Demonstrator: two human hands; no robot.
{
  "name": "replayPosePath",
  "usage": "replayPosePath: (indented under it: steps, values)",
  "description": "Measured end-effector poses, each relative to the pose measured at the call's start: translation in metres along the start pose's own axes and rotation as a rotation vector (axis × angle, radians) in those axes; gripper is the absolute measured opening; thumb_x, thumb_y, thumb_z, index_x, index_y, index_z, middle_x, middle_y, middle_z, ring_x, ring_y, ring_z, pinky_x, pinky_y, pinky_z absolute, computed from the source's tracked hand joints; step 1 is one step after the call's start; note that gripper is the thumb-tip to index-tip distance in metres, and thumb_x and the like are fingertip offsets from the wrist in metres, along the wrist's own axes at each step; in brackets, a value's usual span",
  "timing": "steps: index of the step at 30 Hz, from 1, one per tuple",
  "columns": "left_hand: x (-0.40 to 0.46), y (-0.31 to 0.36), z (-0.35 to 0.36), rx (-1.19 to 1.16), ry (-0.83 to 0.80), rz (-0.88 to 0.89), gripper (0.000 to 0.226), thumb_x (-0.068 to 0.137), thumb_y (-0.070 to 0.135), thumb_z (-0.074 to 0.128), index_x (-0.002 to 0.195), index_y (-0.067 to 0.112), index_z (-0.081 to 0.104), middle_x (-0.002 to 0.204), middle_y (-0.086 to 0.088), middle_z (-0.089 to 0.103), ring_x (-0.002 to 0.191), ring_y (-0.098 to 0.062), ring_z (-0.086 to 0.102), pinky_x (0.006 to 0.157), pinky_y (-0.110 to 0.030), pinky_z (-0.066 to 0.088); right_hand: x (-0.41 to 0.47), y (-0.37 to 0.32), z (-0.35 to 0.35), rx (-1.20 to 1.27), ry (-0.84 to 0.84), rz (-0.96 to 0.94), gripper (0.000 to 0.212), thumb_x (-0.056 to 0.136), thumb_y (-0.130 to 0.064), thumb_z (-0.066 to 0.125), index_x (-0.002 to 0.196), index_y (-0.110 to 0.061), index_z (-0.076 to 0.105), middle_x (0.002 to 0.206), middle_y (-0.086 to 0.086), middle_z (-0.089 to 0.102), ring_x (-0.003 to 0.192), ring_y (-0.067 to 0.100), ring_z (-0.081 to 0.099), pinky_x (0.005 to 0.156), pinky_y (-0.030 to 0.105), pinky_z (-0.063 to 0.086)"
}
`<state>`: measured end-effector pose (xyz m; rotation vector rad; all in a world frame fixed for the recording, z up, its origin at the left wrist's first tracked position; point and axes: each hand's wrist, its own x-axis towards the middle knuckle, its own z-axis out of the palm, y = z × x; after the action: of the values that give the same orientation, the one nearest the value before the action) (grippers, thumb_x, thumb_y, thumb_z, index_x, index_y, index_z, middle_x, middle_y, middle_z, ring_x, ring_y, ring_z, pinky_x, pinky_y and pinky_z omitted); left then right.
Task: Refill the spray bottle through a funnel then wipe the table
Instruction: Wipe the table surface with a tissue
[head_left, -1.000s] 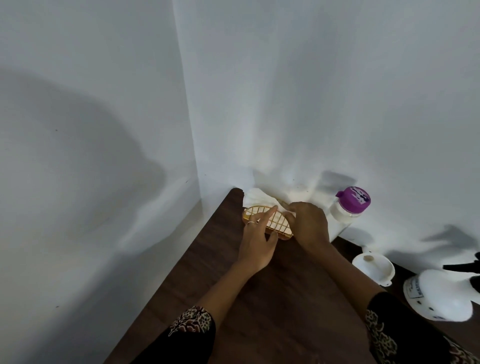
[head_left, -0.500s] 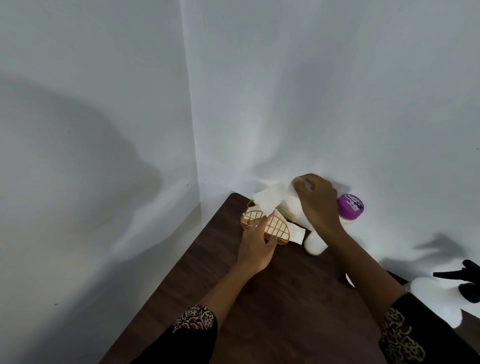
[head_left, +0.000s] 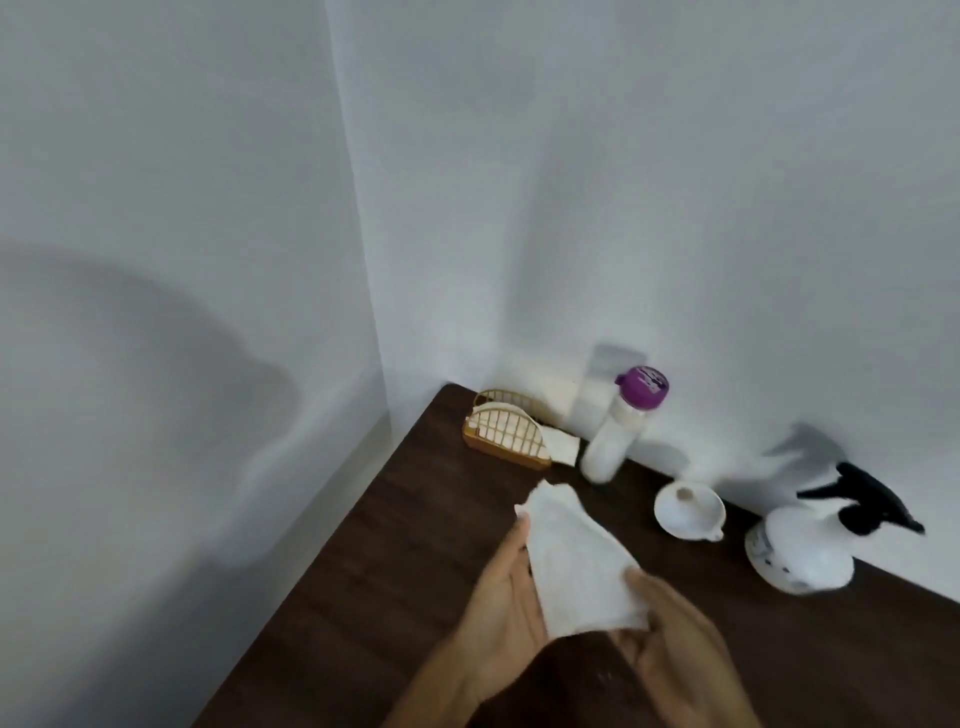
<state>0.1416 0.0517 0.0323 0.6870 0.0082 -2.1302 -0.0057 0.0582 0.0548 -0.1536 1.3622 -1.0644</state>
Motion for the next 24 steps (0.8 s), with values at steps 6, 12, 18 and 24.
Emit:
replayPosePath:
  steps: [6,12,18,24]
  values:
    - [-0.018,-0.044,-0.030,0.488,0.309,-0.060,0.032,0.093,0.010,0.052,0.125,0.005,0.057,0.116,-0.014,0.068,0.106,-0.027,0.065,0.086,-0.038,0.055,-0.035,0.055,-0.066,-0.181,0.051,0.156,0.014,0.084,-0.007,0.063,0.095,0.002,0.063,0.103,0.023,0.067,0.085,0.034,0.066,0.068,0.037,0.056]
    - [-0.040,-0.054,-0.026,0.611,0.279,-0.111,0.030,0.093,0.009,0.053,0.123,0.007,0.059,0.114,-0.012,0.068,0.104,-0.026,0.066,0.083,-0.040,0.056,-0.047,0.044,-0.087,-0.311,-0.121,0.259,0.052,0.068,-0.041,0.069,0.104,-0.004,0.066,0.094,0.014,0.073,0.086,0.027,0.069,0.073,0.036,0.055]
    - [-0.053,-0.053,-0.014,0.602,0.199,-0.131,0.031,0.093,0.010,0.053,0.124,0.010,0.058,0.120,-0.012,0.066,0.110,-0.027,0.063,0.093,-0.045,0.051,-0.051,0.038,-0.087,-0.228,-0.213,0.356,0.059,0.072,-0.043,0.068,0.116,-0.005,0.062,0.108,0.014,0.071,0.097,0.025,0.068,0.083,0.038,0.054]
    - [-0.056,-0.062,-0.009,0.556,0.162,-0.142,0.031,0.093,0.008,0.052,0.123,0.009,0.060,0.119,-0.012,0.066,0.109,-0.026,0.064,0.086,-0.039,0.056,-0.055,0.049,-0.096,-0.092,-0.356,0.420,0.056,0.077,-0.050,0.063,0.117,-0.011,0.062,0.119,0.015,0.066,0.108,0.030,0.063,0.095,0.045,0.049]
